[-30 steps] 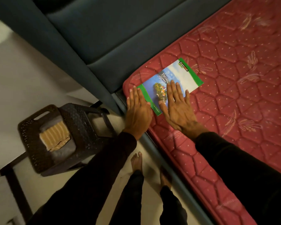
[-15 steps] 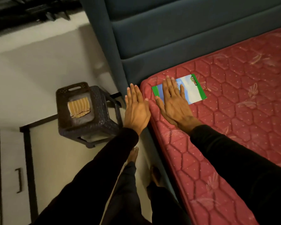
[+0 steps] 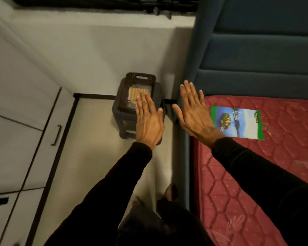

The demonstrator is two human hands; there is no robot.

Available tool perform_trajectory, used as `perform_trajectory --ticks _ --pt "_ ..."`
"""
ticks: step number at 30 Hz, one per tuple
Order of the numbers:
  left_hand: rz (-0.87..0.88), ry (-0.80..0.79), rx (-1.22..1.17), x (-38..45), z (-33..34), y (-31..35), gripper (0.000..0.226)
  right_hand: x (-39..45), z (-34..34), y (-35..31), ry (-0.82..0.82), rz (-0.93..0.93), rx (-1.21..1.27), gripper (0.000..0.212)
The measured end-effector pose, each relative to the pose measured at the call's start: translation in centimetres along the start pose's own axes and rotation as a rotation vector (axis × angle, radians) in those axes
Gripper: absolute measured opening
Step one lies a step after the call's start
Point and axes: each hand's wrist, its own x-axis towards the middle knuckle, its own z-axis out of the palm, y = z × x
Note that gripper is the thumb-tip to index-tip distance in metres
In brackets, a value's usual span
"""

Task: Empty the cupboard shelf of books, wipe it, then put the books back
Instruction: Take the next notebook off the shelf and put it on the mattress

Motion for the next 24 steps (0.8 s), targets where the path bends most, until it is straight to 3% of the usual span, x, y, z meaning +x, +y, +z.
perform_trajectory --ticks 15,24 --pt "-0.274 0.348 0.014 -10.8 -13.8 -17.5 0.064 0.9 2.7 -24.2 -0.086 -0.381 0.082 0.067" --pt "-0.506 0.539 0.024 -18.2 -18.9 -23.5 0.061 -0.5 3.7 -35.9 -0.145 -0.685 0.068 0.069"
